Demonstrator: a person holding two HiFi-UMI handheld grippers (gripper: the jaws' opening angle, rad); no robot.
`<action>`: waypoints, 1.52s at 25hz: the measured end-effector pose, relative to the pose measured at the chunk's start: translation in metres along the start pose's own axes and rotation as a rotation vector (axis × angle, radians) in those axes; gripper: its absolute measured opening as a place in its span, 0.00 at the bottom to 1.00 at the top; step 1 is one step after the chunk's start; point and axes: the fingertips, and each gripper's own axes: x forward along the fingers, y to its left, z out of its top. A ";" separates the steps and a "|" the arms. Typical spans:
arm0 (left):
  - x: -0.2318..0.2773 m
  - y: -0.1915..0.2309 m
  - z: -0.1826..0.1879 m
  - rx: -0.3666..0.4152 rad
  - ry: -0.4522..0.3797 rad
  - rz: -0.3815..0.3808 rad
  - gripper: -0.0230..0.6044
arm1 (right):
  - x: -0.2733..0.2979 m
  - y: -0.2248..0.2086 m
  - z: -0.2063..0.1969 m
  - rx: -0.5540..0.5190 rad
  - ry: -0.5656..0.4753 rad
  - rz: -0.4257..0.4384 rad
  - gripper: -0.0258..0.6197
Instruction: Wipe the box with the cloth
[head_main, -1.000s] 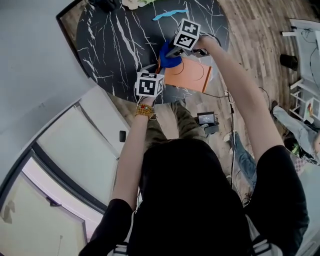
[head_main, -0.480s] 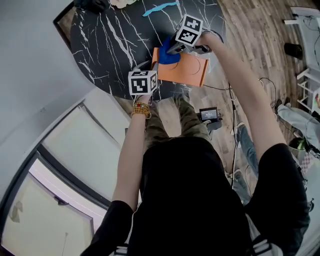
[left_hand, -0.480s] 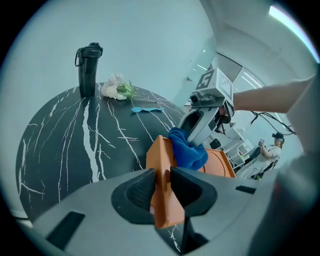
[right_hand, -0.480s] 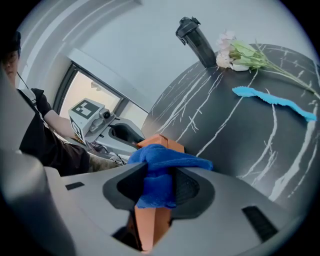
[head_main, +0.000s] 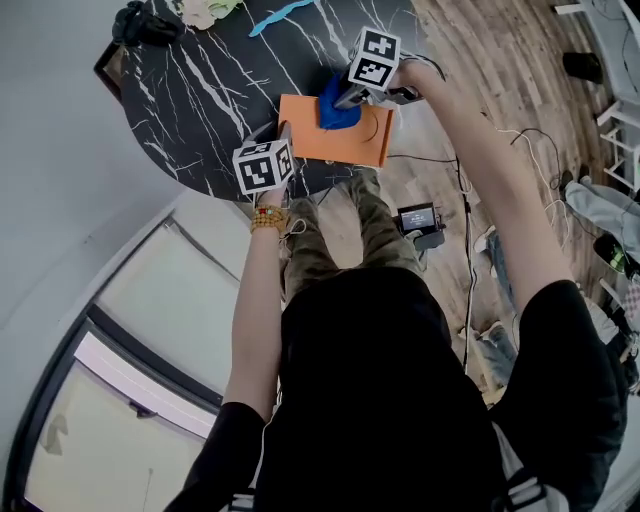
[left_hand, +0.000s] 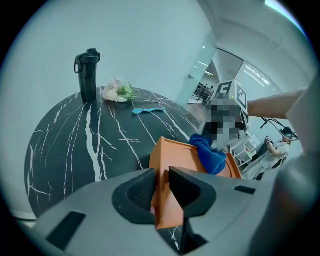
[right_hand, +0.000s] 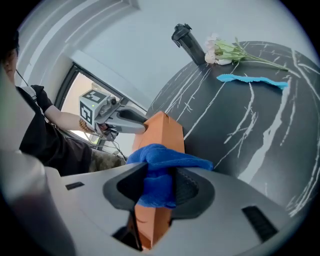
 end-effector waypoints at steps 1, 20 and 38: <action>0.000 0.000 0.000 -0.003 -0.002 0.005 0.16 | -0.002 0.000 -0.007 0.000 0.003 -0.005 0.25; 0.002 0.001 -0.001 -0.017 0.044 0.000 0.15 | -0.036 0.011 -0.083 0.012 -0.047 -0.105 0.24; 0.004 -0.001 0.004 0.059 0.062 -0.099 0.21 | 0.035 0.004 0.080 -0.223 0.084 -0.204 0.26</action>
